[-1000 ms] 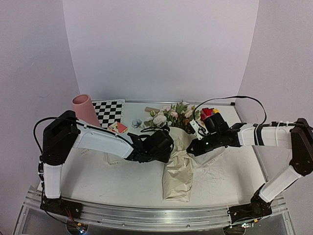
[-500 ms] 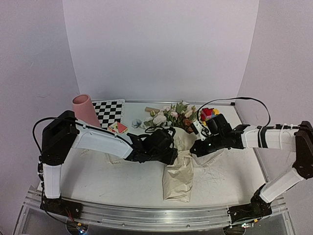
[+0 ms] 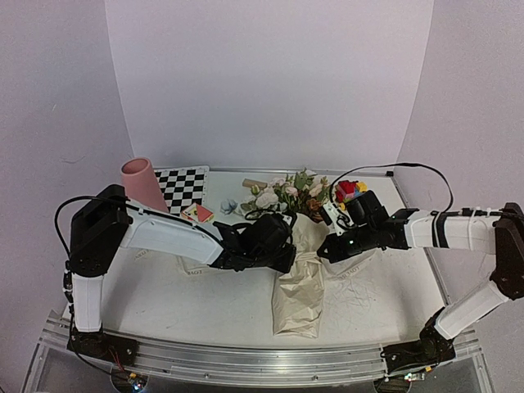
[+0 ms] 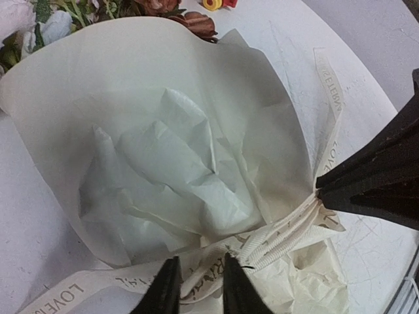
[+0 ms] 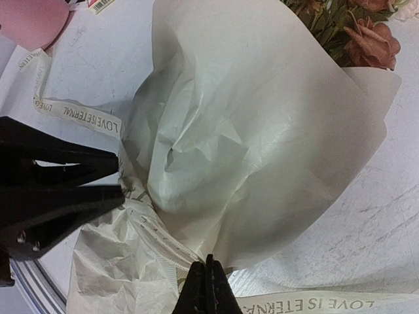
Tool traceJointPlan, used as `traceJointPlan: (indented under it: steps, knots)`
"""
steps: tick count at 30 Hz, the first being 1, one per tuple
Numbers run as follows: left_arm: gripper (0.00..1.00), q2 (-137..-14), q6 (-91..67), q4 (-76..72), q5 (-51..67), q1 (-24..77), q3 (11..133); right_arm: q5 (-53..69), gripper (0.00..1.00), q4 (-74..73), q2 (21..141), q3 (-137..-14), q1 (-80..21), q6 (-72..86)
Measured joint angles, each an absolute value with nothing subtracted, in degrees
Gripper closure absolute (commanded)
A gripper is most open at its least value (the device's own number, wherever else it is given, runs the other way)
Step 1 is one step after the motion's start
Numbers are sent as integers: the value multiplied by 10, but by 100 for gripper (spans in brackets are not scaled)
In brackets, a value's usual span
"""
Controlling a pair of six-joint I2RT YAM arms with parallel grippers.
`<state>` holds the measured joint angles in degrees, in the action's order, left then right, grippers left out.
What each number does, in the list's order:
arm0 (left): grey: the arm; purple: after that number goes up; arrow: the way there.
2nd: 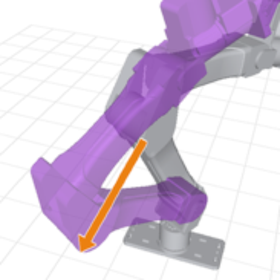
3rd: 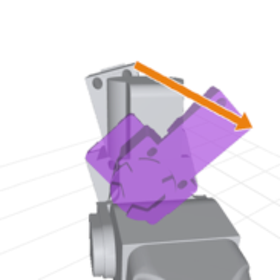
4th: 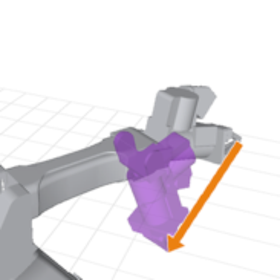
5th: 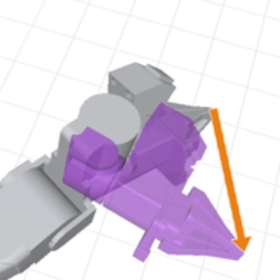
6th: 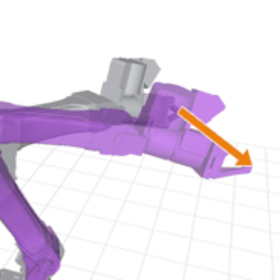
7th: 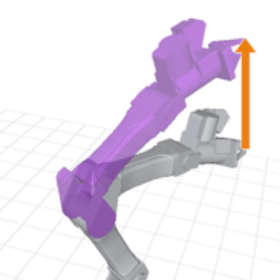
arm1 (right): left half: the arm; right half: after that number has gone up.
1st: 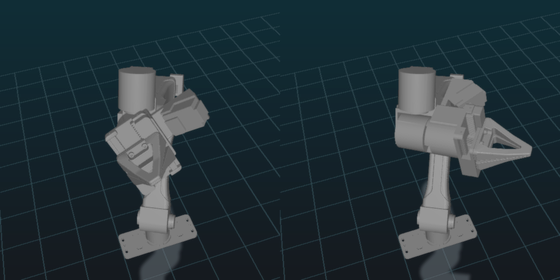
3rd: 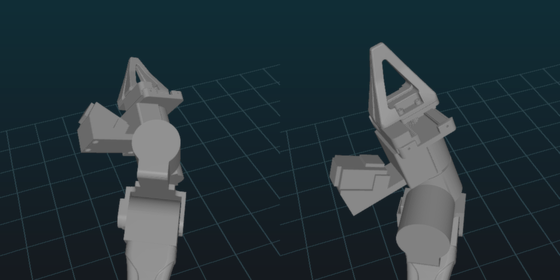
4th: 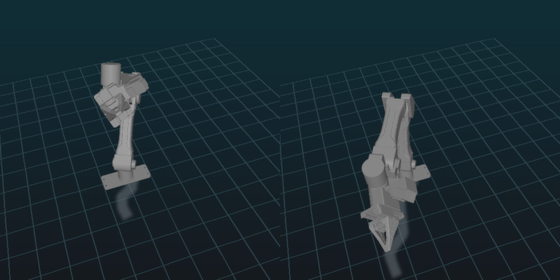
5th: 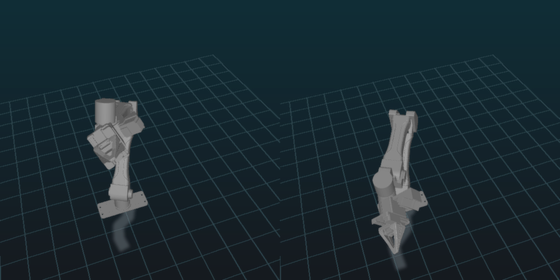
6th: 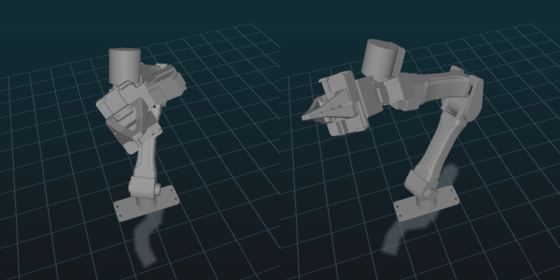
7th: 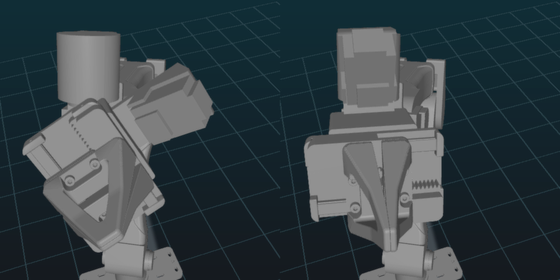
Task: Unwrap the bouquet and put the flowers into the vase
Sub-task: Untie the ribbon from the wrapping paper.
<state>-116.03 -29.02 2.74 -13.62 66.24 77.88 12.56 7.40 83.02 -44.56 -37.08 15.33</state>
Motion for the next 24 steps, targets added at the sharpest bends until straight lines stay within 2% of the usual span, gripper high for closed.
traceJointPlan:
  steps: [3, 6, 14, 21, 24]
  knots:
    - [98, -1160, -289, 32, -153, 662, 779, 121, 100, 75, 830, -445, -371, 156]
    - [100, -1160, -293, 37, -165, 662, 779, 108, 100, 77, 830, -442, -371, 163]
    - [66, -1159, -298, 46, -162, 662, 760, 94, 100, 77, 826, -435, -371, 171]
    - [55, -1157, -287, 45, -124, 662, 762, 98, 100, 77, 826, -435, -371, 173]
    - [53, -1157, -283, 45, -115, 663, 769, 100, 100, 77, 826, -435, -371, 173]
